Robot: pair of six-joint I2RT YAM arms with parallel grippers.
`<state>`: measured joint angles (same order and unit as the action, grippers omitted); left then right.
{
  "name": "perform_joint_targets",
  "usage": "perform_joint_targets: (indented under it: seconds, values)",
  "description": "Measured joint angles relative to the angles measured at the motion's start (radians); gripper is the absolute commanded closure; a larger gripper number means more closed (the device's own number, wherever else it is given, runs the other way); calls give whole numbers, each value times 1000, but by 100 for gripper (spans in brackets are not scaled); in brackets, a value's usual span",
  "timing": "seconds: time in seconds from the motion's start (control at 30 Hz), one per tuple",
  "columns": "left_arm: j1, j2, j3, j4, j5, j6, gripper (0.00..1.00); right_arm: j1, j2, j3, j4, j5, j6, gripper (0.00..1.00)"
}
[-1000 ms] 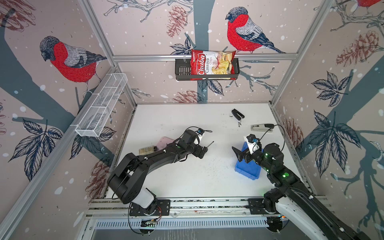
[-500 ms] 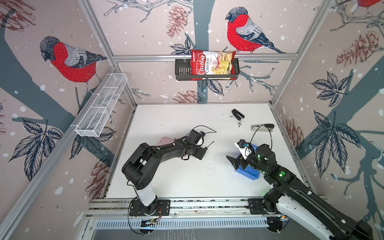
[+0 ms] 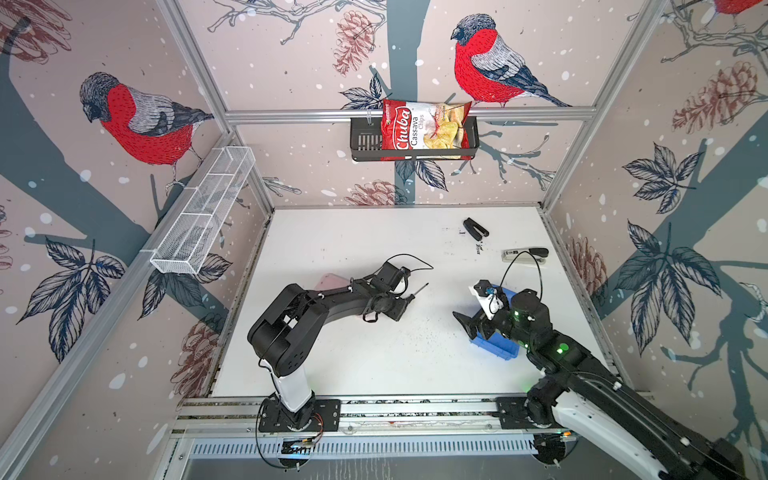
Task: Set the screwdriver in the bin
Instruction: 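Reach the left gripper to the yellow-and-black screwdriver and close on its handle, then lift the screwdriver with the left gripper while the right arm reaches over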
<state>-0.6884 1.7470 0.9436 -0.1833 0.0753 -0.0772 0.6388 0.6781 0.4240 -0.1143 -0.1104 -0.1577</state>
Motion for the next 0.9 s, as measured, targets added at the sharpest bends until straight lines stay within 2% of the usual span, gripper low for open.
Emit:
perform_joint_targets:
  seconds: [0.2, 0.37, 0.67, 0.9]
  values:
    - [-1, 0, -7, 11, 0, 7, 69, 0, -2, -3, 2, 0, 4, 0]
    - [-2, -4, -17, 24, 8, 8, 82, 0, 3, -5, 8, 3, 7, 0]
    - [-2, -10, -20, 38, 10, 12, 87, 0, 8, -12, 17, 6, 34, 0]
    - [-2, -80, -39, 71, 5, 19, 93, 0, 17, -3, 45, 1, 80, 0]
